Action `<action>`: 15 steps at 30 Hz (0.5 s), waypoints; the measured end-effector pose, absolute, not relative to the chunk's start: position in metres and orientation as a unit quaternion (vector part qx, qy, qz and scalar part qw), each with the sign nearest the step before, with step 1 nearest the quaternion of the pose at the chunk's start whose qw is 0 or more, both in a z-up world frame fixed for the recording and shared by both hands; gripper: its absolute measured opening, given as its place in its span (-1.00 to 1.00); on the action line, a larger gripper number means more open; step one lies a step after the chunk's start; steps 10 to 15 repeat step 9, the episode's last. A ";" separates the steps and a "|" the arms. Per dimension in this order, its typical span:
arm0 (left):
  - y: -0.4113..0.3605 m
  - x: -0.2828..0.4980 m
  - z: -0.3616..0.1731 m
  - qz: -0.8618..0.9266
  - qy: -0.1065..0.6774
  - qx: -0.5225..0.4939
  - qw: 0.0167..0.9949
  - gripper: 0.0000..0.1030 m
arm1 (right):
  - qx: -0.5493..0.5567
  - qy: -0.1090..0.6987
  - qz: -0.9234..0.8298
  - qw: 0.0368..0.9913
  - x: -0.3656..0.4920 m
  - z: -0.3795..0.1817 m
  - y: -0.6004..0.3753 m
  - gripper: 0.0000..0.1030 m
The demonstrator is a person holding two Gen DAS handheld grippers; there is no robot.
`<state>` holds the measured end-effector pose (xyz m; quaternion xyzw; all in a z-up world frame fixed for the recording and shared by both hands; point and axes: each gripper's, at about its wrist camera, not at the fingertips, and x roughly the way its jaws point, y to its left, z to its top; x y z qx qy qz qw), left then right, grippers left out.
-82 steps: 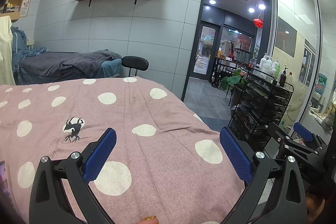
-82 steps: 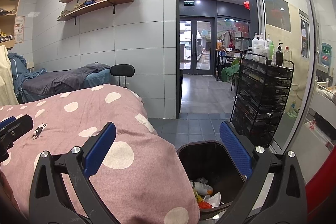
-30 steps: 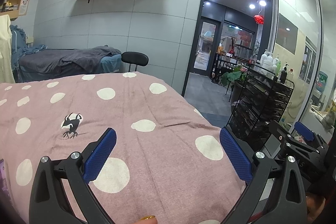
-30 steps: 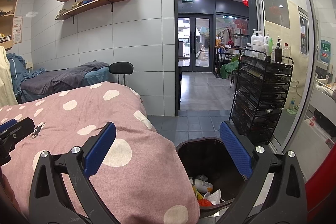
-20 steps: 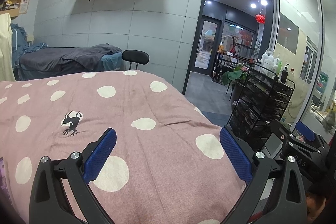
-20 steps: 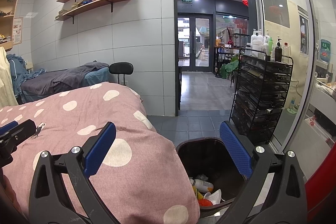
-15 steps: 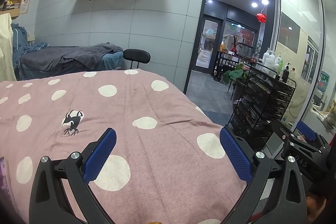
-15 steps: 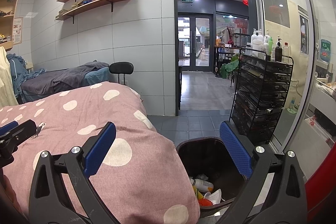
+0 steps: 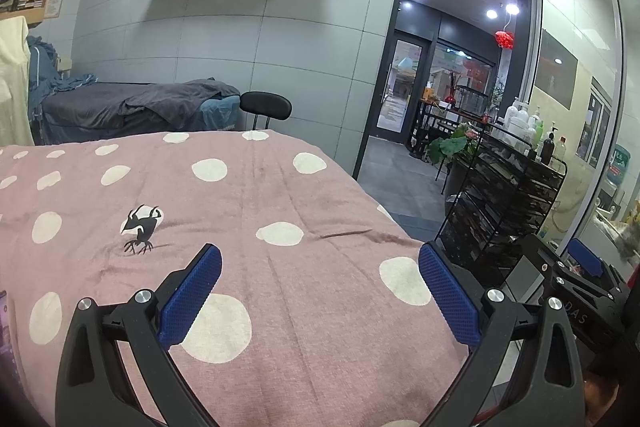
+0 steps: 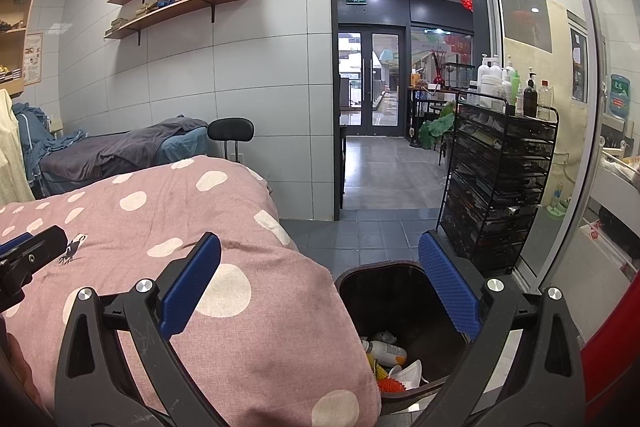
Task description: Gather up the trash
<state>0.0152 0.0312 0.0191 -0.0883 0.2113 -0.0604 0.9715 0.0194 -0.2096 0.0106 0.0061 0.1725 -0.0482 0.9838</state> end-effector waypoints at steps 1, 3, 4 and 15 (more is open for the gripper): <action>0.030 0.015 0.019 -0.060 0.212 -0.086 0.972 0.89 | 0.005 0.173 -0.048 0.984 0.020 0.011 -0.210 0.89; 0.028 0.016 0.019 -0.056 0.214 -0.080 0.972 0.89 | 0.005 0.174 -0.048 0.984 0.019 0.010 -0.209 0.89; 0.028 0.016 0.019 -0.055 0.215 -0.079 0.972 0.89 | 0.005 0.175 -0.048 0.983 0.021 0.010 -0.210 0.89; 0.028 0.016 0.019 -0.052 0.216 -0.079 0.972 0.89 | 0.006 0.175 -0.048 0.983 0.021 0.010 -0.210 0.89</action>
